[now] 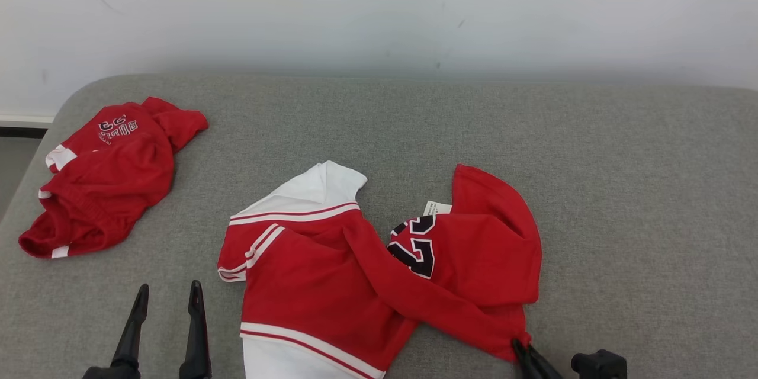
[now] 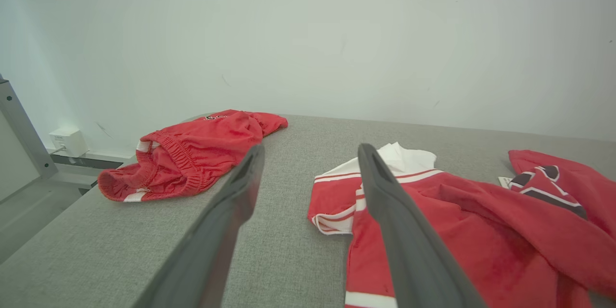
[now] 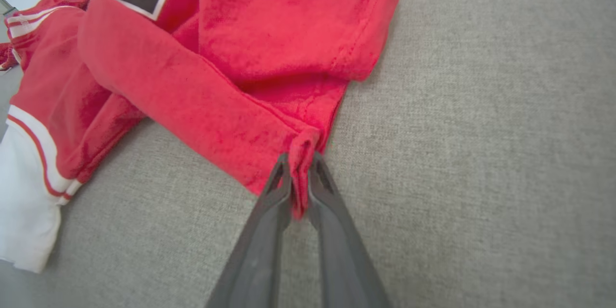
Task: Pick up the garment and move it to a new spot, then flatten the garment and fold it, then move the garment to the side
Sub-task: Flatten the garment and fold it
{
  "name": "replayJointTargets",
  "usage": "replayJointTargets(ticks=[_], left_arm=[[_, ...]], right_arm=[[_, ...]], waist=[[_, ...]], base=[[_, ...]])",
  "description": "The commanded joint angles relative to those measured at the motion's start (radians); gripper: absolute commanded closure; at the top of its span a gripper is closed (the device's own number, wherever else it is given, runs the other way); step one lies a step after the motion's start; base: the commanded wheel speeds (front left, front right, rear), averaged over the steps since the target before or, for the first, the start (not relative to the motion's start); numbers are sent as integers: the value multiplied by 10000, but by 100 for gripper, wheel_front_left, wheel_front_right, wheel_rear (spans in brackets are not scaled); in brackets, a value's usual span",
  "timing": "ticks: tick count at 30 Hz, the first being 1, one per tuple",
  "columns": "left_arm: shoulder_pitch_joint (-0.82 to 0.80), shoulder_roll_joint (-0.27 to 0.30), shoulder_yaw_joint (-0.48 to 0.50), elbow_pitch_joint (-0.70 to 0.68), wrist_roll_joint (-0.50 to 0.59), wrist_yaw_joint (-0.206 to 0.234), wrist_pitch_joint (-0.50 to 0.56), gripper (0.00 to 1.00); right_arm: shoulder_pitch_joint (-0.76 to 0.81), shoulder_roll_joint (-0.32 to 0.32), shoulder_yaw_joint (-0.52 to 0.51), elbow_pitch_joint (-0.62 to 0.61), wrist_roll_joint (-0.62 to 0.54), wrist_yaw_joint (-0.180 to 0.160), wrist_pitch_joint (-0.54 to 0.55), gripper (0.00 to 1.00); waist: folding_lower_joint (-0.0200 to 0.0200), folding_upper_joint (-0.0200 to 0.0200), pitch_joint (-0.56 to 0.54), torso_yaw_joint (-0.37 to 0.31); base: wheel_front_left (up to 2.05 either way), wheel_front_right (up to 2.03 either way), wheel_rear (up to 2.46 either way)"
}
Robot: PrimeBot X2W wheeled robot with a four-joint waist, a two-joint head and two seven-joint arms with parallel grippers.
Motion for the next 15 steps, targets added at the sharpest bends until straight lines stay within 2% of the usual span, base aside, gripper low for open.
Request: replayJointTargets(ticks=[1,4,10,15], left_arm=[[-86,-26,30,5,21,-62,-33,0],[-56,-29,74,1,45,-74,-33,0],[-40,-31,119,7,70,-52,-33,0],[-44,-35,86,84,91,-50,-33,0]], right_arm=[[-123,-29,-42,-43,120,-23,-3,100],[-274,-122,-276,-708,7,-23,-3,100],[-651,-443,-686,-2863,-466,-23,-1,100],[-1381,-950,-605,-4072,-709,-23,-3,100]], waist=[[0,-1,8,-28],[0,-1,-10,-97],[0,-1,-66,-335],[0,-1,-182,-427]], base=[[0,0,0],[0,0,0],[0,0,0],[0,0,0]])
